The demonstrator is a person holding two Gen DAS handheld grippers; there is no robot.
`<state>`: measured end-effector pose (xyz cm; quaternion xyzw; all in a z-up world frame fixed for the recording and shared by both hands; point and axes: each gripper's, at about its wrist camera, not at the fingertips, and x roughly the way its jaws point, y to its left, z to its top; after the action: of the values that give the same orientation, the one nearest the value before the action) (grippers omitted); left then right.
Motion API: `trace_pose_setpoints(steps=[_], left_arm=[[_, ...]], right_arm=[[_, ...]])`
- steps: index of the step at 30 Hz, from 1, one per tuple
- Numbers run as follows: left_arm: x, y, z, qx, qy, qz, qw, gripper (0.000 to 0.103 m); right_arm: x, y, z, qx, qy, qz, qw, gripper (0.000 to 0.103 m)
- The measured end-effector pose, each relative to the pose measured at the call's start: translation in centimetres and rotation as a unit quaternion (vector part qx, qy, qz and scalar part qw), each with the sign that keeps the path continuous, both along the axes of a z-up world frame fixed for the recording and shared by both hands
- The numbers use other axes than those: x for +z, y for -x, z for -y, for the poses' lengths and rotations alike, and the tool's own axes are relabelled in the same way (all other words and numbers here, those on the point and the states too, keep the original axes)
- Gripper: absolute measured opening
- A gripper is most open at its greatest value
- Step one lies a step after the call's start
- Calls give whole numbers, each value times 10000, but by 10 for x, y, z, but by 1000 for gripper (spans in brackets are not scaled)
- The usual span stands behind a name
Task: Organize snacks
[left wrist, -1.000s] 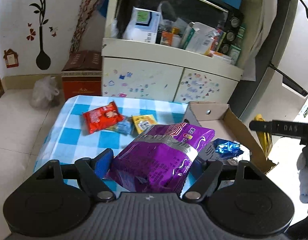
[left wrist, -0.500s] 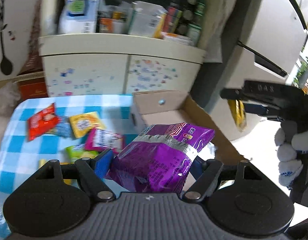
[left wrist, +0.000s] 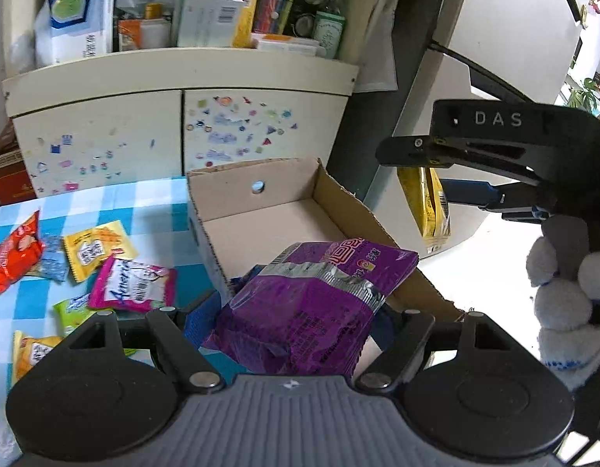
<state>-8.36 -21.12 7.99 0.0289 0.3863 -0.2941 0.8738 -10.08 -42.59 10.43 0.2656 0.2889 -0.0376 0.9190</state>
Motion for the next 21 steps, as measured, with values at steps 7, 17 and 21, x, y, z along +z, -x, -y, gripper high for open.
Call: trace_pose_setpoints(steps=[7,17,21], left_arm=[[-9,-3,18,-121,-90,-33,9999,90],[-3,10,31,-143,-814,408,9957,103],[-3,10,27,27,-986,280,9947,103]], right_arm=[[-5,-4,4,-45,-139,-74,9999,71],[-5,-5,3,-56,-218,-56,9997,82],[-5,-7,1,-8,-181,-84,9998,82]])
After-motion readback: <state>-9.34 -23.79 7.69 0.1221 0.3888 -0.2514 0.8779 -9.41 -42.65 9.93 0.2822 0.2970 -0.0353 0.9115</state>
